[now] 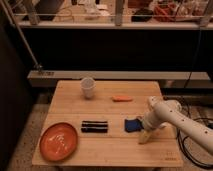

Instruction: Place the white sponge in the ceramic bowl

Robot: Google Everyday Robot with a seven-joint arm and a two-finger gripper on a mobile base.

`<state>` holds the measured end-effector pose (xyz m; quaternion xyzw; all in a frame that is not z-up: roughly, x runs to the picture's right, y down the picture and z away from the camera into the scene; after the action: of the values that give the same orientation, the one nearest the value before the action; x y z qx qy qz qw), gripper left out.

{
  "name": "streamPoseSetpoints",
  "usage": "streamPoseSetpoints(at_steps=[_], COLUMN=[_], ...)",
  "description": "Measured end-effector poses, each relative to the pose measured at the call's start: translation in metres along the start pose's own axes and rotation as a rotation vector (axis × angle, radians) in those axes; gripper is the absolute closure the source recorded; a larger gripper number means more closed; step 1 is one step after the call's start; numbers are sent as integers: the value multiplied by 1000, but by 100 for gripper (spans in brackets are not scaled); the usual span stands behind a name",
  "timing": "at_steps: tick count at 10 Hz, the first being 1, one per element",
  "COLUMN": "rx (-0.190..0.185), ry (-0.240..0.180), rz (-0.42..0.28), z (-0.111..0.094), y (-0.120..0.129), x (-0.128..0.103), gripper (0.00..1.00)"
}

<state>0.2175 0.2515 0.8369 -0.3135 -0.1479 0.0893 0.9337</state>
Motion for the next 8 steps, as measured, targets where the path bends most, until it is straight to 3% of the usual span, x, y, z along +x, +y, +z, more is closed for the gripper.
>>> streamPoseSetpoints(at_steps=[2,5,8], rx=[-3,-4,-4], ry=[-4,-13,-14], rz=[10,25,25], z=[0,1,1], y=[3,6,6], x=[0,0,-1], gripper=[28,30,56])
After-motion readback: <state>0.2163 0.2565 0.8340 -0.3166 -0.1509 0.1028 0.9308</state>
